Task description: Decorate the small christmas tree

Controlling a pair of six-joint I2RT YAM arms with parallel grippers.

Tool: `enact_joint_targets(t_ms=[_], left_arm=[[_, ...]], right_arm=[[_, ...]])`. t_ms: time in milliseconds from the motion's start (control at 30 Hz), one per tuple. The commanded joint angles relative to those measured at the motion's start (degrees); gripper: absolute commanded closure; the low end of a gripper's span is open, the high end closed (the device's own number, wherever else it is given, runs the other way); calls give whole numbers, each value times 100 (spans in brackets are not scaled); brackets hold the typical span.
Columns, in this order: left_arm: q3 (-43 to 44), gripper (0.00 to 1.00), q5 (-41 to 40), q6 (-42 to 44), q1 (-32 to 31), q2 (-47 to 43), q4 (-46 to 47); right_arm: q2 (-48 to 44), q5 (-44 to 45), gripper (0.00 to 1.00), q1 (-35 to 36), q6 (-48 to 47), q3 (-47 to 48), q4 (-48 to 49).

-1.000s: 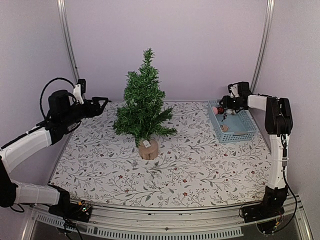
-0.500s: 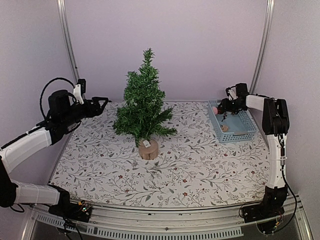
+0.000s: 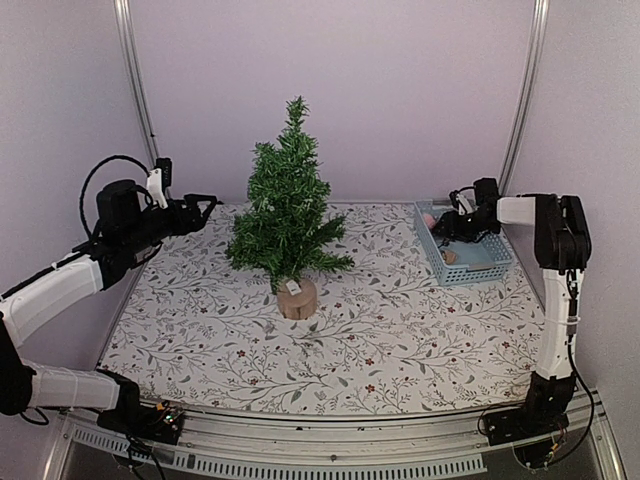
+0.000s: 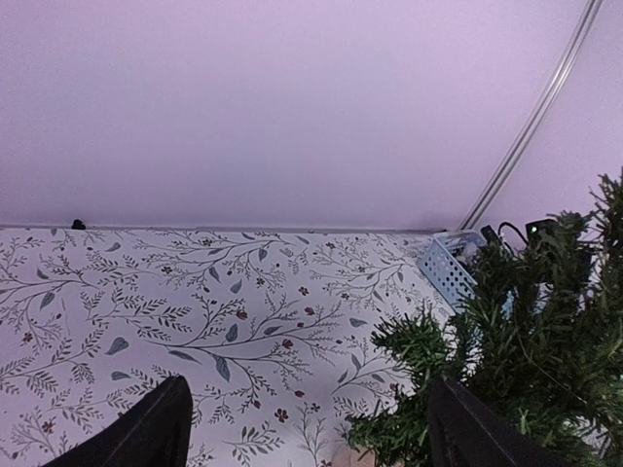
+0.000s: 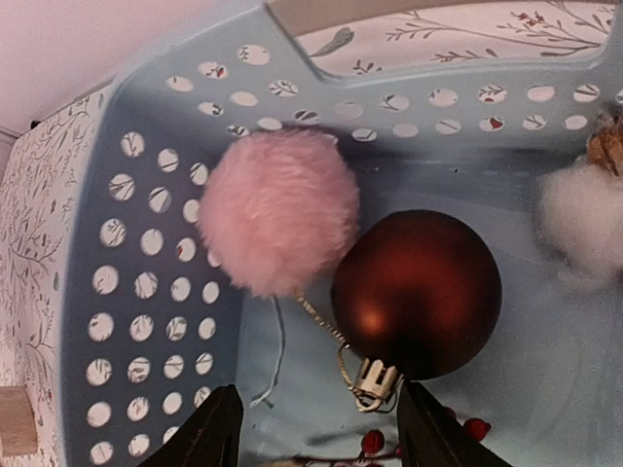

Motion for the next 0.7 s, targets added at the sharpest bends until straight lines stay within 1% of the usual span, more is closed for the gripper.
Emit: enact_joint_targets(t_ms=[0,133,233,367,467,667], left_arm=[[23,15,84,40,74,-86,32],[31,15,68,67,73,-97,19],[23,15,50,68,73,-95,22],[14,15,57,60,73,-73,31],[22,15,73,45,78,-73,41],[5,15,80,43,73,-64,45]], right_arm=[[-880,95,40,-9,-107,-358,591],[-952,545,37,-18,-268,-409,652],[-895,628,35,-20,-354,-346,653],[-629,566,34,-18,-372,4,483],[-353,470,36,-18,-344,230,370],[32,46,37,-20,-248,480,198]])
